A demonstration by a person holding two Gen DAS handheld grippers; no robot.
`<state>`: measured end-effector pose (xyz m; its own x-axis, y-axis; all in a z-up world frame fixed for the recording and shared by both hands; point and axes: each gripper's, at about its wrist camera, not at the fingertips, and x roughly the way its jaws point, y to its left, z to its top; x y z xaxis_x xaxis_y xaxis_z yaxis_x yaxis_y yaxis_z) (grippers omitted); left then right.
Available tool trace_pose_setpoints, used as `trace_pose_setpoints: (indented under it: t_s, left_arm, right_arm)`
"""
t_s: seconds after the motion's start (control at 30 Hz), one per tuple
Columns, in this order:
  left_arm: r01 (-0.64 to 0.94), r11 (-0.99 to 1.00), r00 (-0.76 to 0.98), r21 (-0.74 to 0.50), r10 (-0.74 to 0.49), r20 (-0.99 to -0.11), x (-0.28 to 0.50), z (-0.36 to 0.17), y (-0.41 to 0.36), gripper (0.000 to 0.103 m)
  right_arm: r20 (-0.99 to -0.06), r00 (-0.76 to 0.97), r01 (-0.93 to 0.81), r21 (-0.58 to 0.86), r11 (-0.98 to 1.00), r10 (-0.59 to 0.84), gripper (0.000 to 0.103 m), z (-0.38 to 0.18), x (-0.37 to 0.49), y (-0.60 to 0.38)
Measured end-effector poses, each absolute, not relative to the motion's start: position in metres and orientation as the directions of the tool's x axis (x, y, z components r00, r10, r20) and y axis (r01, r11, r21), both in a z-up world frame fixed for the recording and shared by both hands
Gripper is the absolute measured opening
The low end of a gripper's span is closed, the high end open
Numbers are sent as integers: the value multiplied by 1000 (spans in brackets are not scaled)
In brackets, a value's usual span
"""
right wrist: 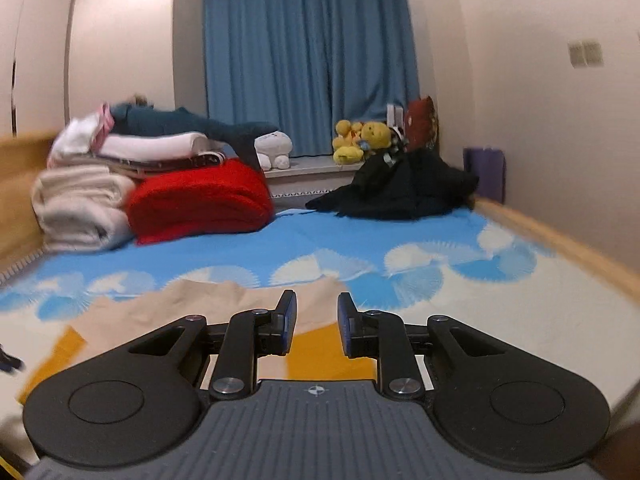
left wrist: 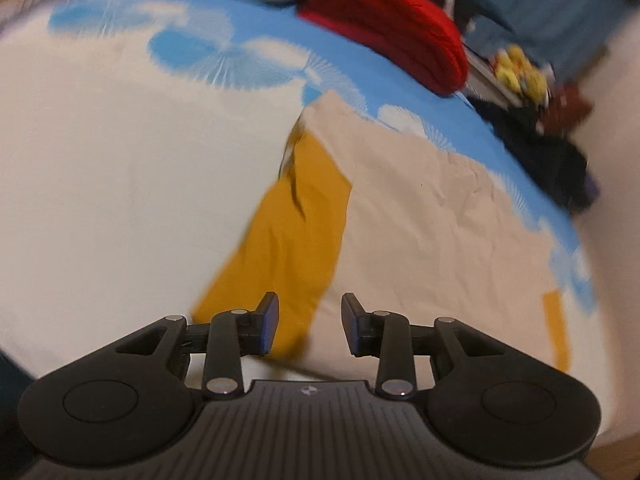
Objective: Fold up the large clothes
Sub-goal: 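Grasp the mustard sleeve end with the left gripper and lift it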
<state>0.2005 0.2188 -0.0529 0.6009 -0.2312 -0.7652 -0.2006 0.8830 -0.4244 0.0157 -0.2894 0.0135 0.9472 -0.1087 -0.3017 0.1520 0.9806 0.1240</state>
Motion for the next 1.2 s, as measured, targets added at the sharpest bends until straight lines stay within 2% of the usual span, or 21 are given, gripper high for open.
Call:
trace_pose_setpoints:
  t_s: [0.13,0.2,0.27,0.43,0.53,0.9,0.93,1.0,1.07,1.17,1.2]
  left_arm:
    - [-268,824,548,-499,-296,-782,203,-80,222,53]
    - [-314,815,509,-487,-288,-811,205,-99,222,55]
    - [-346,799,489,-492,-294,-821,210,-112,221,60]
    - [-402,762,492,-507,-287,-822,219,-132,223,62]
    - [-406,751,515,-521,-283,-809,224,-133,222,67]
    - [-465,731,586,-499,-167,-793,240,-137,214,67]
    - [-473,727,589,-498,-159,-792,241,-137,214,65]
    - [-481,730,589,-485,-141,-796,244,-136,212,55]
    - [-483,734,590,-478,-130,-796,245,-135,211,34]
    - [-441,770,597,-461,-132,-791,247,-128,207,17]
    - [-420,786,602,-454,-133,-787,247,-124,205,16]
  right_arm:
    - [-287,954,150,202,968,-88,27,17,4,-281]
    - [-302,949,149,196,969,-84,27,14,8,-279]
    - [-321,943,156,205,966,-84,27,10,13,-278]
    - [-368,926,176,232,957,-81,27,-1,23,-277]
    - [-371,926,167,225,960,-74,27,-2,24,-274]
    - [-399,914,177,220,959,-77,27,-7,29,-275]
    - [-401,912,178,215,960,-79,27,-7,29,-275]
    - [-407,910,179,206,962,-82,27,-9,30,-273]
    - [-410,908,177,197,964,-83,27,-10,29,-272]
    - [-414,906,177,188,966,-86,27,-11,30,-269]
    - [-416,905,179,188,966,-87,27,-11,30,-268]
